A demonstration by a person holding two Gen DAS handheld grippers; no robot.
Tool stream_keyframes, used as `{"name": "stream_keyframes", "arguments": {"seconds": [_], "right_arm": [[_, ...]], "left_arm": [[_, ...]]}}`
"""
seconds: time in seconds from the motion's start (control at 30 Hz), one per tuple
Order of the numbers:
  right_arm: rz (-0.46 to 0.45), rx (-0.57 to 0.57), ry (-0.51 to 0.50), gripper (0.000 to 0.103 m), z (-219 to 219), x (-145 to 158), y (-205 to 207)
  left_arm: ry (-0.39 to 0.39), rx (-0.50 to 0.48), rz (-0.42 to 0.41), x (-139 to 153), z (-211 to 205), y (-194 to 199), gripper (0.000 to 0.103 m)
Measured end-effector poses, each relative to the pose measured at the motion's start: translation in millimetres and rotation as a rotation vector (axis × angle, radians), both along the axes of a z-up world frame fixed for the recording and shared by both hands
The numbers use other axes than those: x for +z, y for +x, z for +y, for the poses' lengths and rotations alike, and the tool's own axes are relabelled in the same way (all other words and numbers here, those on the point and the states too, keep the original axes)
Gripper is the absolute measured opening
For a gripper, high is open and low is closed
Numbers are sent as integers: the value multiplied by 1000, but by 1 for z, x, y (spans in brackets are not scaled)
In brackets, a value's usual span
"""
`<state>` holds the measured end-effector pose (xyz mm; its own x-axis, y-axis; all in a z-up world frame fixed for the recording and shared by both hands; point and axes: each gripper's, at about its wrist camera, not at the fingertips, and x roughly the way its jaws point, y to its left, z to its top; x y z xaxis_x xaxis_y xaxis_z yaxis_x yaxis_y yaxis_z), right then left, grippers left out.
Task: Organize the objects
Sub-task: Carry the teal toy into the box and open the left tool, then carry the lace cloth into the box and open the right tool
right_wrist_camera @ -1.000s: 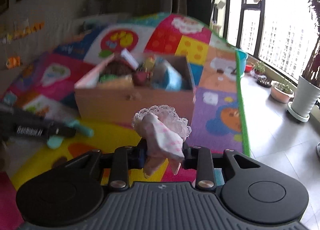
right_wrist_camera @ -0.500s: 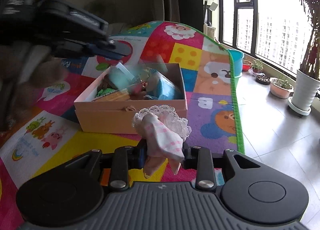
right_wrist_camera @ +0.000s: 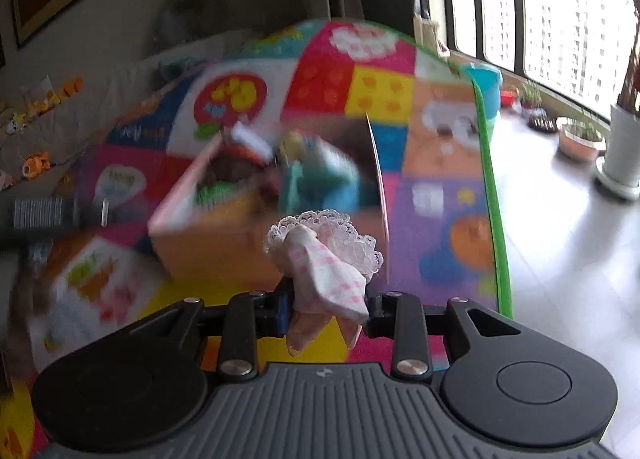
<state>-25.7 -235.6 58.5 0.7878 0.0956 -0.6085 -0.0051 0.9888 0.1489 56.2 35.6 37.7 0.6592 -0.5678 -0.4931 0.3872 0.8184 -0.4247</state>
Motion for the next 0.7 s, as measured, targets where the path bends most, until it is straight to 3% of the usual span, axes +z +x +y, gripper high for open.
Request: {"name": "stream_keyframes", "arguments": {"seconds": [0.1,0.23,0.27,0.33,0.47,0.53,0.6,0.67,0.7], "right_arm": [[-40,6,-36,31,5,32,39],[9,-40,-41,33,10,55,121],[43,-43,-34,44,8,54,143],[113,-53,3,55,4,49,174],[106,-52,50,60,-3,55,187],[77,-55,29,60,-2,60,184],[77,-51,11,53,-1,59,186],[101,-60,6,34,1,53,197],[119,-70,1,32,2,47,205]], "left_arm": [[1,6,1,-5,10,-1,17],[-31,26,15,-4,22,-2,17],[-29,25,13,-2,25,-2,17],[-15,24,3,2,32,-4,17],[-15,49,6,3,51,-3,17],[-29,65,24,1,56,2,17],[-47,63,40,-3,56,7,17],[-55,49,53,-6,53,10,17],[-55,39,56,-8,51,10,17]]}}
